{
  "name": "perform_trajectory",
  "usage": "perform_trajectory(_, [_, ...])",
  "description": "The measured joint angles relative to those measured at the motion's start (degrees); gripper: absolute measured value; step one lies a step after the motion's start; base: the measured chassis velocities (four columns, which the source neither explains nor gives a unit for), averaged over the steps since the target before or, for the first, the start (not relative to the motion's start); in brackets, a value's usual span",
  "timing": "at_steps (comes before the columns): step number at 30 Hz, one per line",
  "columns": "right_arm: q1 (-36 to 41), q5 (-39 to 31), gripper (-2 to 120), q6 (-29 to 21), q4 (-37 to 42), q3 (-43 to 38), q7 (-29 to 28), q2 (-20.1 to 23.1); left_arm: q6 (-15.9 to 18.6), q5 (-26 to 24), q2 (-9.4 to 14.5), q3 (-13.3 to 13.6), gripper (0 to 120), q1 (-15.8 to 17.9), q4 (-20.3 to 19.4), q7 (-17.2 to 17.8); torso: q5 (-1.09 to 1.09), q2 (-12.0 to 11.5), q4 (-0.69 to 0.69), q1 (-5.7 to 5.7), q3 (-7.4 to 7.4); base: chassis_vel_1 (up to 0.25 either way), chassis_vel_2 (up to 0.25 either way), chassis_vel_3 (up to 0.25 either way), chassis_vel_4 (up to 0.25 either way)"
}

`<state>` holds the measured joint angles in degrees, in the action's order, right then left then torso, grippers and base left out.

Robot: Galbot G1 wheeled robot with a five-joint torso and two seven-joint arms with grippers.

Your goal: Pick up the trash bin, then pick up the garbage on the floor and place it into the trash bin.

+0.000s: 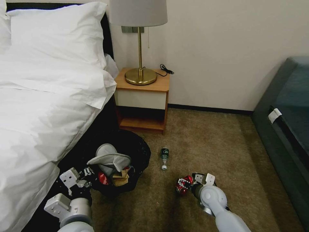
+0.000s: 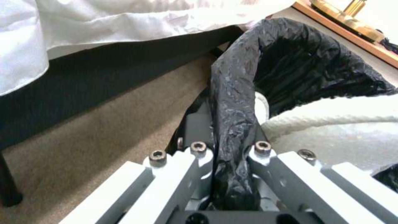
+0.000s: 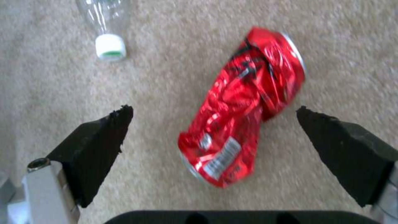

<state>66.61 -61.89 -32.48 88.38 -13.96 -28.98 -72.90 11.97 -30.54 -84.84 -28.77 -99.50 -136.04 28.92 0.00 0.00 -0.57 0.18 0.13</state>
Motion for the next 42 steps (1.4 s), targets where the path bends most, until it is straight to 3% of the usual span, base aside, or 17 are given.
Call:
perform_trajectory(21, [-3.53,6.25,96,-0.04,-9.86,0.10,3.77,-1.82,0.16,-0.67,0.18,-0.95,4,0.16,0.23,-0.05,0.00,0.00,0.00,0.00,0.00,0.000,0.000,0.000,0.000])
perform_trajectory(42, [-1.04,9.04,20,0.28,-4.26,1.31,6.36,-0.05,0.18,-0.24,-0.49,-0.26,4,-0.09,0.15,-0.07,0.00,0.00,0.00,0.00,0.00,0.000,0.000,0.000,0.000])
